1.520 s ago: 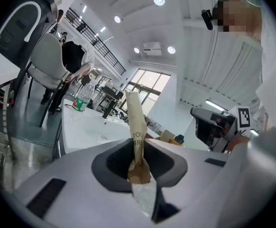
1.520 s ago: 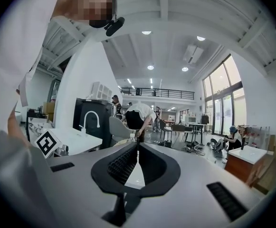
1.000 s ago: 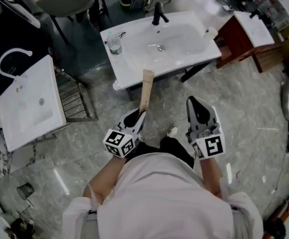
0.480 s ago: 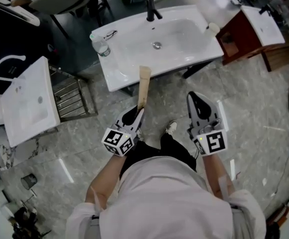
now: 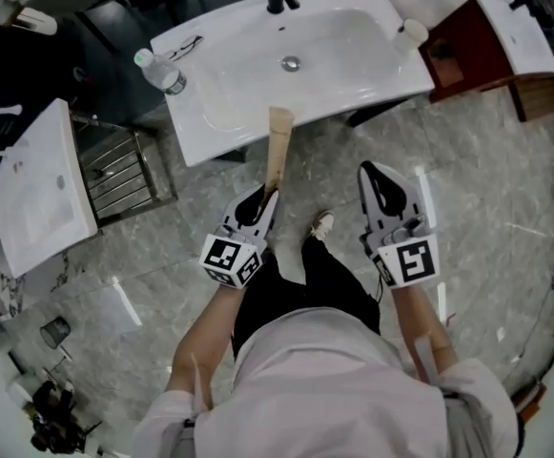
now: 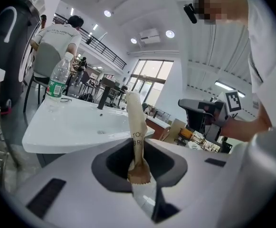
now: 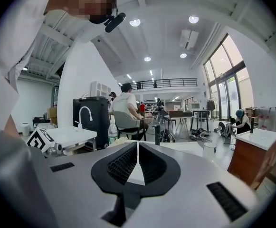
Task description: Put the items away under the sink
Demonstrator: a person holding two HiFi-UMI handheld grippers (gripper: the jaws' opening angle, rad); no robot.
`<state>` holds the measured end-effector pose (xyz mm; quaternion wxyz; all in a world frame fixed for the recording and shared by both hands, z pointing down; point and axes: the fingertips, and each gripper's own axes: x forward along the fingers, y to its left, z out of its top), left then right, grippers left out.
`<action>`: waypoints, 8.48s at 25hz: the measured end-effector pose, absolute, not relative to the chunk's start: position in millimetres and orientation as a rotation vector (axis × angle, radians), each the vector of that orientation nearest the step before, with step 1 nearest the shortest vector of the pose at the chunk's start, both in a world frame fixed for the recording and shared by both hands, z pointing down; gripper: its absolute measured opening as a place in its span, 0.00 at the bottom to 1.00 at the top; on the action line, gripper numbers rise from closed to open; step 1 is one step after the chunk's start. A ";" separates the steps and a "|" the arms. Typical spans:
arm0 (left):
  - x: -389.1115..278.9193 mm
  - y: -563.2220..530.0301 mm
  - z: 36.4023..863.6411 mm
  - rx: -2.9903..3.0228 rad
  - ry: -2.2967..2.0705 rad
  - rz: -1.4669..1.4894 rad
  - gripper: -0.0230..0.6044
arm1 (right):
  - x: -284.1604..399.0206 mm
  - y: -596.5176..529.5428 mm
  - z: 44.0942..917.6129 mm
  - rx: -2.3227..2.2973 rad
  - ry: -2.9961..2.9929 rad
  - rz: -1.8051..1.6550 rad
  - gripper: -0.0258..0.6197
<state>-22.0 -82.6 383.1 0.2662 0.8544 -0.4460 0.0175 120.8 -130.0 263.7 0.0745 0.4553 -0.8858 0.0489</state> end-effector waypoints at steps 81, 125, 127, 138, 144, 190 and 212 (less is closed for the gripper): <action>-39.7 -194.6 807.8 2.020 -1.360 0.351 0.14 | 169.1 -150.1 580.0 1.607 -2.669 0.055 0.10; -44.3 -280.5 794.2 2.155 -1.618 0.442 0.29 | 186.0 -168.2 610.1 1.571 -2.604 0.137 0.10; -50.5 -280.5 791.9 2.152 -1.642 0.430 0.29 | 183.0 -168.5 610.3 1.559 -2.604 0.141 0.10; -65.4 -257.0 758.4 2.175 -1.756 0.395 0.10 | 168.6 -163.6 600.9 1.496 -2.582 0.185 0.10; -36.1 -211.0 730.9 2.200 -1.611 0.380 0.04 | 153.7 -150.3 568.8 1.462 -2.579 0.208 0.10; -39.4 -116.7 311.2 2.339 -1.630 0.047 0.04 | 83.4 -141.4 261.1 1.307 -2.870 0.332 0.10; -44.0 -112.9 217.9 2.445 -1.728 -0.067 0.04 | 86.7 -151.3 193.7 1.328 -2.917 0.151 0.10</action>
